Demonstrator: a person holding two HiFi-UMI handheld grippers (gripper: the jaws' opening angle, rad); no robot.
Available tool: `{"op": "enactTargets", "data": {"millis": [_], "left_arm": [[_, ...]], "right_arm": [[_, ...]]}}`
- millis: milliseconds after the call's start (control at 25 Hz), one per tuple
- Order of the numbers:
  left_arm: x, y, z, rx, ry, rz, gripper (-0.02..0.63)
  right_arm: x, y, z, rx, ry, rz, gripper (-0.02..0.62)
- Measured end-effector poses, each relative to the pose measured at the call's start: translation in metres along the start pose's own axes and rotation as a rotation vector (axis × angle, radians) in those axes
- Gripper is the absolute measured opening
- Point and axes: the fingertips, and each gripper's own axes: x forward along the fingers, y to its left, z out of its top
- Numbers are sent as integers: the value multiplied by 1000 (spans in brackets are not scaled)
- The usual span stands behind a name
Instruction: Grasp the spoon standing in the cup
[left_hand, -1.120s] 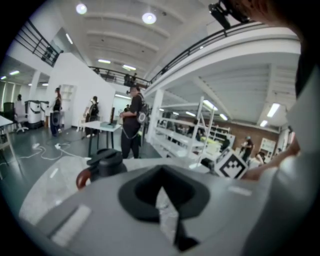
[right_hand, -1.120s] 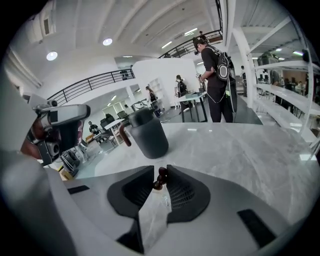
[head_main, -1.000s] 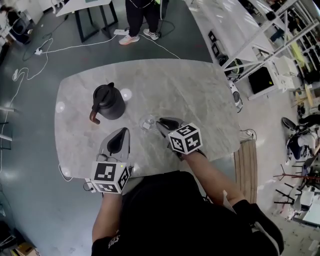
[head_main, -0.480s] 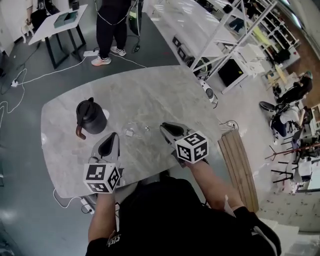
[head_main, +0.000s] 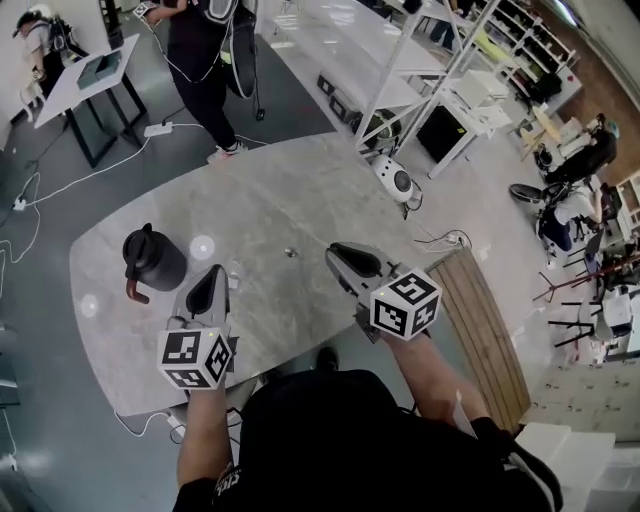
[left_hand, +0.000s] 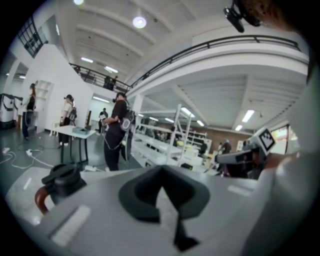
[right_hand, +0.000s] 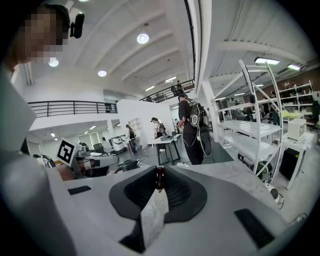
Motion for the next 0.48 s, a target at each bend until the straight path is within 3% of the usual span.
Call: {"op": "enactTargets", "data": {"millis": [240, 480], "left_arm": [[8, -35, 36, 82, -47, -18, 9], [11, -64, 64, 129, -84, -28, 9]], "right_arm": [[-55, -29, 39, 7, -151, -31, 37], [-87, -40, 47, -36, -183, -32, 35]]}}
